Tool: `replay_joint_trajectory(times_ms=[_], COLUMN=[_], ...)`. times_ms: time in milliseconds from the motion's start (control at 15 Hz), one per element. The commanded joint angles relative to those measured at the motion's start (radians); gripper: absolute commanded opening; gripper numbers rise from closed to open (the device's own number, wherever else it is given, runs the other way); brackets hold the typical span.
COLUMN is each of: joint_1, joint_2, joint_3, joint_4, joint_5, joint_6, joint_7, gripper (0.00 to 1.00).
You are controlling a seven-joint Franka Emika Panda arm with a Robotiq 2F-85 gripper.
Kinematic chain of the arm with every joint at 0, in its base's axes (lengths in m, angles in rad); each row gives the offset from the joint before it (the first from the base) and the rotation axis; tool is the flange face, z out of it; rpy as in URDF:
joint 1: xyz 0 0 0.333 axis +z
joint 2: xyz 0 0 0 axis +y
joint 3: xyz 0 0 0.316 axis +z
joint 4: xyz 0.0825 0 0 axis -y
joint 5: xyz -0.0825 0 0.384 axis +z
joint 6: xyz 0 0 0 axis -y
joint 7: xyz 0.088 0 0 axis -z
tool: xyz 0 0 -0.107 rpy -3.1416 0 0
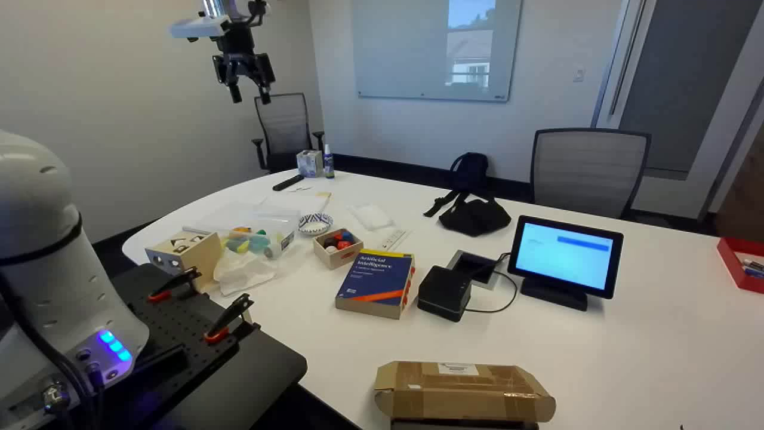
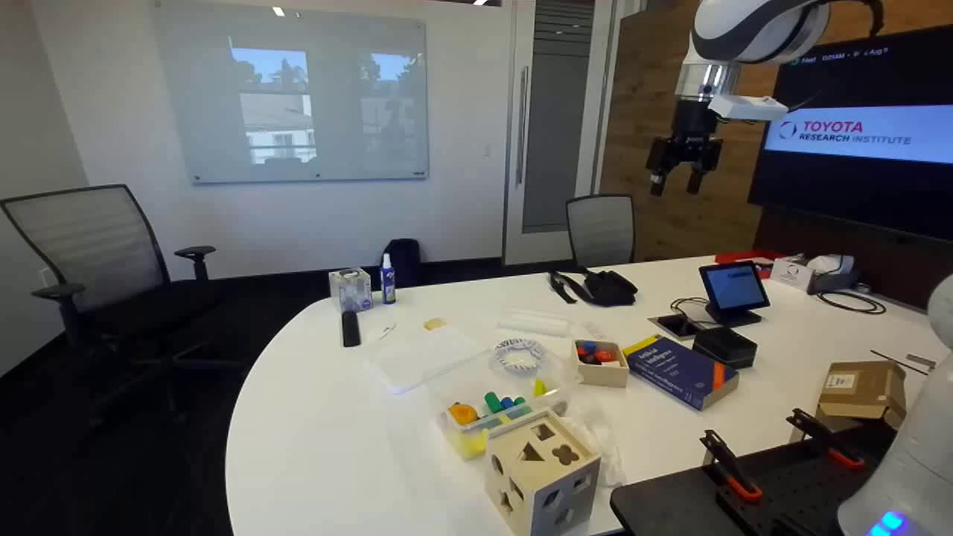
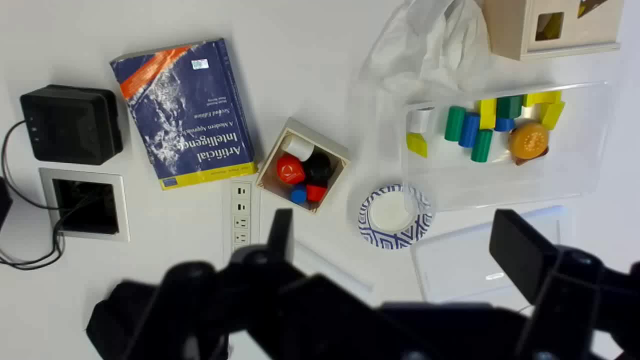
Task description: Press the center button of the black object next to the book, open the cardboard box, remove the cable and put it on the table
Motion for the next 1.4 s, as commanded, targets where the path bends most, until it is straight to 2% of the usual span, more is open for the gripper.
replay_joint_trajectory(times_ms=[0, 133, 400, 733, 867, 1133, 1333], joint_1=[0.004, -0.008, -0.107, -0.247, -0.278, -0.254, -0.214], joint_2=[0.001, 0.010, 0.128, 0.389, 0.504, 0.710, 0.859], joint_3=[-0.004, 0.001, -0.017, -0.110, -0.157, -0.287, -0.369], joint_4=[0.003, -0.005, -0.009, 0.061, 0.122, 0.270, 0.385], joint_5=[-0.002, -0.011, -0.100, -0.246, -0.304, -0.372, -0.333], joint_6=[-0.003, 0.037, 0.259, 0.537, 0.597, 0.605, 0.569], joint_7=[0.002, 0.038, 0.192, 0.344, 0.434, 0.631, 0.750], gripper=[1.00, 1.00, 1.00, 1.00, 1.00, 1.00, 1.00])
